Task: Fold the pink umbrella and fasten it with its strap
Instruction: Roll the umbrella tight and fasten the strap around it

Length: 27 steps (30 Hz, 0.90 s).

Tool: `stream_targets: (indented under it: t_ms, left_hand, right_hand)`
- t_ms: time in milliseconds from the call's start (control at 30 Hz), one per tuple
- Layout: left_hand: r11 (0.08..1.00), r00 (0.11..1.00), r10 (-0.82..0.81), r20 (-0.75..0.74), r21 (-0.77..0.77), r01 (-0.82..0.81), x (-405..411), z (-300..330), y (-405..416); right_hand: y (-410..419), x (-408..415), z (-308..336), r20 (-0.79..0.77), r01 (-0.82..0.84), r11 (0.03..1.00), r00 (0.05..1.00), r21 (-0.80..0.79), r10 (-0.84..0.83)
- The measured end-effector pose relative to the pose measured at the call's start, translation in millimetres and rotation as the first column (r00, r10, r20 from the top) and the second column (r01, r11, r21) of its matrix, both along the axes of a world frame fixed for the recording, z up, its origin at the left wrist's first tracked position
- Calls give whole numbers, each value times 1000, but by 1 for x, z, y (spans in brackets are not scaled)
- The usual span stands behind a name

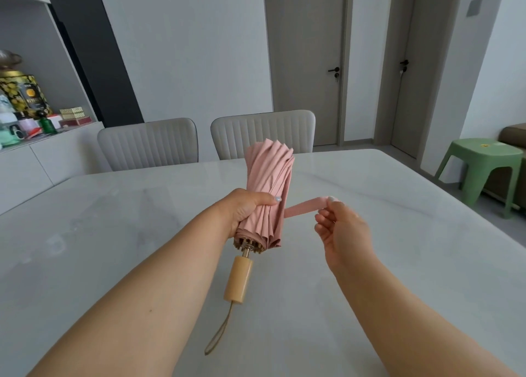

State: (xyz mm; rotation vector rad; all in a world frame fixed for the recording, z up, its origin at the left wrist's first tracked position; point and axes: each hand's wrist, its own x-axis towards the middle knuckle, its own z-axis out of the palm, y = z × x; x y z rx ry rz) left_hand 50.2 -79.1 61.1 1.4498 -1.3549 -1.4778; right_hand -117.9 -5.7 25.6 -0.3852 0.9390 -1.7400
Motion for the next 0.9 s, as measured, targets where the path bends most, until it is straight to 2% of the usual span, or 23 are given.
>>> stream_targets:
  t_ms: [67, 167, 267, 367, 433, 500, 567, 667, 767, 900]
  left_hand:
    - [999, 993, 22, 114, -51, -17, -1, -3, -2]
    - [991, 945, -4, 328, -125, 48, -1, -8, -4]
    - [977, 843, -15, 538, -171, 127, -6, -12, -2]
    - [955, 700, -18, 714, -195, 223, -17, -15, 0]
    - [943, 616, -17, 788, -192, 272, -26, -17, 1]
    - [932, 575, -33, 817, -183, 313, -32, -21, 1]
    - [925, 554, -51, 831, -169, 339, -38, -24, 2]
    - [926, 537, -60, 841, -154, 344, -43, -25, 3]
    - [932, 562, -66, 825, -150, 329, -46, -29, 5]
    - [932, 637, -46, 770, -196, 304, -48, -38, 6]
  right_hand:
    - [3, 1, 0, -127, 50, 998, 991, 40, -45]
    - [4, 1, -1, -284, 110, 992, 955, 60, -88]
    - [2, 2, -3, -428, 136, 986, 900, 94, -83]
    - [4, 4, -3, -583, 162, 982, 809, 98, -75]
    - [4, 4, -4, -687, 206, 975, 721, 83, -94]
    - [3, 3, -6, -739, 250, 966, 663, 67, -120]
    - [2, 1, -7, -723, 260, 963, 678, 70, -131]
    - [1, -5, -7, -600, 201, 976, 792, 83, -112]
    - [1, -9, -5, -413, 119, 991, 907, 58, -85]
    - [0, -12, -2, -315, 50, 999, 948, 9, -44]
